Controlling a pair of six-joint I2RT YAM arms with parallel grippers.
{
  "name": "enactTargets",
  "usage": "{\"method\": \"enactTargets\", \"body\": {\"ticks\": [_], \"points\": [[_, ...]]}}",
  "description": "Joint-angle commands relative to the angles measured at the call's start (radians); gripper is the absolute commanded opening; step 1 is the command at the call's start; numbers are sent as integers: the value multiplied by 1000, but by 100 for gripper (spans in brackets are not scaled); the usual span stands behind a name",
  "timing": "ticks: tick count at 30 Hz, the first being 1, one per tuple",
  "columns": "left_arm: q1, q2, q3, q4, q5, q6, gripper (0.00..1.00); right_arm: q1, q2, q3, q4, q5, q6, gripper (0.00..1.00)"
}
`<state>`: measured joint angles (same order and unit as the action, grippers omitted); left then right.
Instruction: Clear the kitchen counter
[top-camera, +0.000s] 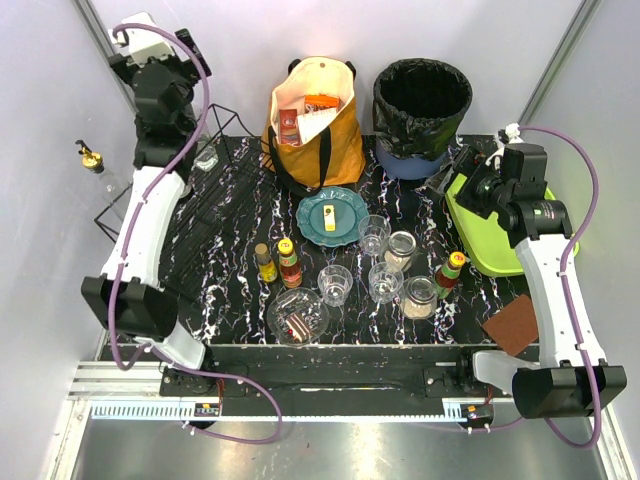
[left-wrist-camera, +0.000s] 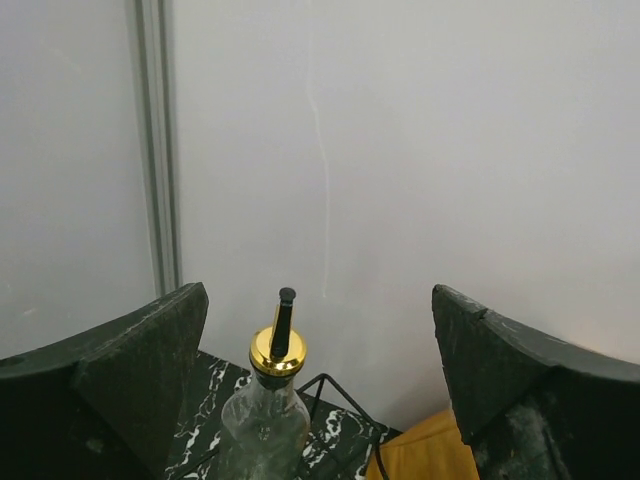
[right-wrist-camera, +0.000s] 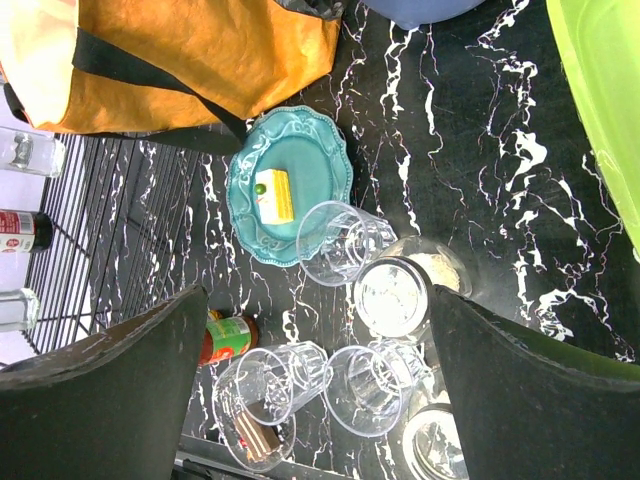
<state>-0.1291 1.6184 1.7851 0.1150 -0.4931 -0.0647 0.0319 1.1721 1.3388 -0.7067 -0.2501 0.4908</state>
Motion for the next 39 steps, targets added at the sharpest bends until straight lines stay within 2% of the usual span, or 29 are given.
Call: {"method": "enactTargets", "body": {"ticks": [1,4,7,13,16,18,26,29,34,39], "points": [[0,-106,91,-185,192,-27,99,0,-25,2,12,-32,-24,96],[0,-158,111,-323,335,-81,99,2,-16,-3,24,-32,-21,97],[-1,-247,30,-363,525,-104,99,2,11,-1,35,-41,-6,97],[-1,-364,-95,-498,738,-184,99,2,47,-3,52,-89,26,97],[-12,-405,-214,-442,852,-289,99,2,35,-29,87,-92,44,100],[-53,-436,-339,-407,838,-302,99,0,28,-52,114,-104,61,100],[-283,-495,-602,-452,780,-250,99,2,1,-119,139,-103,95,100],[-380,-506,-668,-482,682,-221,99,0,-23,-142,141,-86,103,100],[-544,-555,-780,-469,356,-165,99,2,-58,-174,133,-61,120,99],[-557,-558,-828,-459,281,-179,99,2,-86,-197,121,-44,120,99]]}}
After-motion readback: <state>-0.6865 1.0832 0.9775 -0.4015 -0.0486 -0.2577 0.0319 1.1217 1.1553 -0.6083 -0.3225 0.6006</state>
